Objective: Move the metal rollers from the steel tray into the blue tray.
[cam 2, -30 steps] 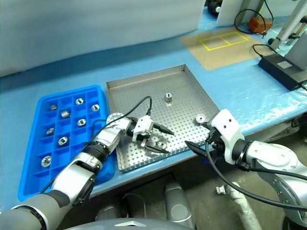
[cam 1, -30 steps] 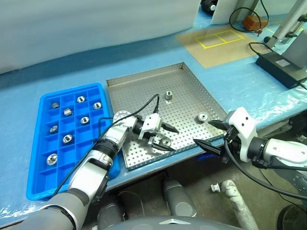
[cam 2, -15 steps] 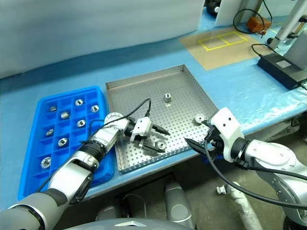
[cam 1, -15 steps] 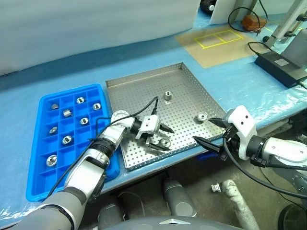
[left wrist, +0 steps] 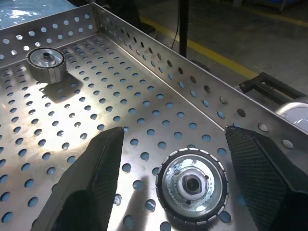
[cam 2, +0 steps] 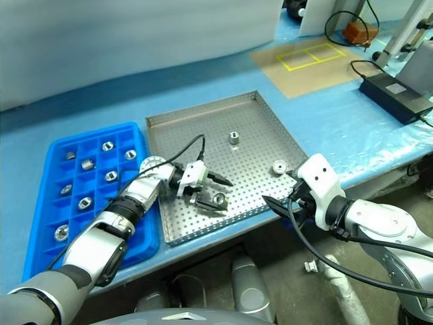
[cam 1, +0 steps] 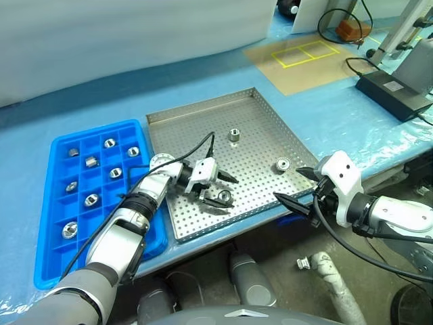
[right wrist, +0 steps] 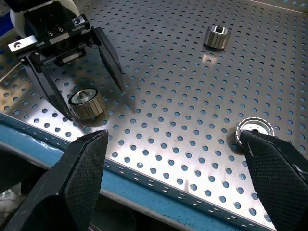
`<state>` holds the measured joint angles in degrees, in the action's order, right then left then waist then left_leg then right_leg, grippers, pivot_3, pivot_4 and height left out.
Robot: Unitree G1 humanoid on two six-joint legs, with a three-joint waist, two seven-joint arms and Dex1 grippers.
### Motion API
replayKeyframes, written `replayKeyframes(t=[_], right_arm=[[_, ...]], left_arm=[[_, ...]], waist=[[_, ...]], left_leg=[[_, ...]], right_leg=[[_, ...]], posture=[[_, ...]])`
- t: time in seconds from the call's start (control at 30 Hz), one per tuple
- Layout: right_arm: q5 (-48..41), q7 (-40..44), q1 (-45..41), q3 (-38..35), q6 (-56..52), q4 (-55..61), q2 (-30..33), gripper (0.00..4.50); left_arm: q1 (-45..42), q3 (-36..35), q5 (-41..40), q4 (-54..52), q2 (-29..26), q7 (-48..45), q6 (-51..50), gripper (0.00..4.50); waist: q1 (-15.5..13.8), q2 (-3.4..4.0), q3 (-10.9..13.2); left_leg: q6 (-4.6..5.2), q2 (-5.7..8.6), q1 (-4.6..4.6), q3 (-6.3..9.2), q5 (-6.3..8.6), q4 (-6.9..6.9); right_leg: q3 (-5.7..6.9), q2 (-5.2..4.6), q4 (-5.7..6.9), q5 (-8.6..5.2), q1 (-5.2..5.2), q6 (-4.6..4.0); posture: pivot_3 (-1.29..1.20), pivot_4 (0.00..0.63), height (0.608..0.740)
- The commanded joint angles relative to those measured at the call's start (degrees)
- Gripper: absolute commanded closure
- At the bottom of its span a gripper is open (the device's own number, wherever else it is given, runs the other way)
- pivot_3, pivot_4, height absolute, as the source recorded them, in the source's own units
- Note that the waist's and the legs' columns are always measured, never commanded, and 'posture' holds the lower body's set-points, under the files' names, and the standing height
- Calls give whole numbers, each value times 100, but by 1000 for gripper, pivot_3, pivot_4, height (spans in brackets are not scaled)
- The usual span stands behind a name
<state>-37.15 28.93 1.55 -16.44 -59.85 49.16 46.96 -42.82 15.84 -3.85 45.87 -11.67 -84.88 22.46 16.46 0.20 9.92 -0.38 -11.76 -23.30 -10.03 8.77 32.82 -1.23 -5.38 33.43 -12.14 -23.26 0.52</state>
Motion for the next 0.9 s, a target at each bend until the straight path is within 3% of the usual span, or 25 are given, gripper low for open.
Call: replayKeyframes(t=[0.03, 0.27, 0.37, 0.47, 0.73, 0.9], right_arm=[[33, -30, 22, -18, 119, 134, 40, 0], [124, -82, -19, 23, 153, 95, 42, 0], [171, -83, -33, 57, 188, 61, 41, 0], [214, -84, -52, 99, 222, 32, 38, 0], [325, -83, -103, 224, 299, -18, 7, 0], [329, -37, -217, 315, 358, -104, -4, 0]], left_arm=[[308, 155, -3, -83, 32, -138, 37, 985], [223, 207, 257, 216, -52, 83, 110, 985], [140, 190, 352, 404, -96, 200, 77, 1530], [103, 170, 467, 546, -112, 425, 208, 2551], [110, 123, 440, 598, -89, 538, 450, 2732], [-28, -281, -113, 107, 160, 741, 123, 2732]], waist=[[11, 7, -4], [26, 32, -19], [49, 39, -24], [113, 46, -28], [179, 46, -30], [176, 38, -25]], left_leg=[[0, 0, 2, 0, 0, -3], [-1, -2, 7, 0, 0, -11], [-2, -2, 11, 0, 0, -10], [-2, -1, 15, 2, 0, -8], [-2, 1, 13, 4, 0, -2], [-2, 3, 6, 3, 0, -2]], right_leg=[[0, 0, -1, 0, 0, 0], [2, 2, -1, -5, 0, 9], [3, 2, 0, -6, 1, 11], [2, 2, 0, -9, 1, 15], [5, -3, -26, -12, 0, 20], [5, -6, -29, -12, -5, 20]], posture=[[-744, 150, 740], [-742, 150, 740], [-738, 150, 740], [-738, 150, 740], [-721, 150, 740], [-691, 150, 740]])
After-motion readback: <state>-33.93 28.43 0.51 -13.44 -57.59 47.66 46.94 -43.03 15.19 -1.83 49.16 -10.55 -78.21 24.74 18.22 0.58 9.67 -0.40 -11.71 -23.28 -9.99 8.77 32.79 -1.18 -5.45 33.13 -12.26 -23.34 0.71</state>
